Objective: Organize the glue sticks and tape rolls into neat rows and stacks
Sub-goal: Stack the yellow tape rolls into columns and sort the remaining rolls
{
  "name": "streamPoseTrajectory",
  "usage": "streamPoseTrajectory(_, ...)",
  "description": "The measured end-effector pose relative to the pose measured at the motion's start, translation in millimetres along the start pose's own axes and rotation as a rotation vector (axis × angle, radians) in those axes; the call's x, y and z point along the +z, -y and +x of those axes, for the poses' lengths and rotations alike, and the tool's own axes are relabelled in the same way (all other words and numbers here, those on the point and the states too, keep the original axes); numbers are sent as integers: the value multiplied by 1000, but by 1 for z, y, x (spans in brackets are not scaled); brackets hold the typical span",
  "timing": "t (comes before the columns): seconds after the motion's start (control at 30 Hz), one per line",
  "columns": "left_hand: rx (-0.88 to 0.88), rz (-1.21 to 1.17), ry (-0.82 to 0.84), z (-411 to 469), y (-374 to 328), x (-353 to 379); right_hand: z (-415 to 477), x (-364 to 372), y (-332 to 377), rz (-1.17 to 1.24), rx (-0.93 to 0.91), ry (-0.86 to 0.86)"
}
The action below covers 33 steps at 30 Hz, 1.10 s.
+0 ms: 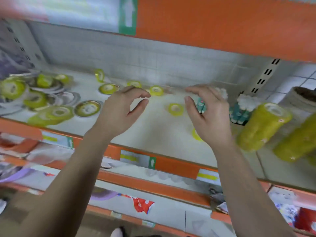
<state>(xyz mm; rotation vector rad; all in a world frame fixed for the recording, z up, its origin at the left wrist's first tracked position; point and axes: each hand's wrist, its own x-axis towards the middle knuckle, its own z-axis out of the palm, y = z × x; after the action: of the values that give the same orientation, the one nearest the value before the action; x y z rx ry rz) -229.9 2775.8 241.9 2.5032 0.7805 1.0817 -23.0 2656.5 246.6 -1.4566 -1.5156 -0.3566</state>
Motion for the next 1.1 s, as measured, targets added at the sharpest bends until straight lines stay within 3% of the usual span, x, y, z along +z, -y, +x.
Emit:
streamPoseTrajectory(0.37, -61, 73, -40, -29, 147, -78, 39, 174, 42, 35, 98, 176)
streamPoseTrajectory(0.77, -38, 123, -104, -51, 204, -82, 58, 271, 26, -87, 185, 587)
streamPoseTrajectory(1.1, -63, 149, -57, -57, 204, -77, 65, 297, 20, -189, 166, 521)
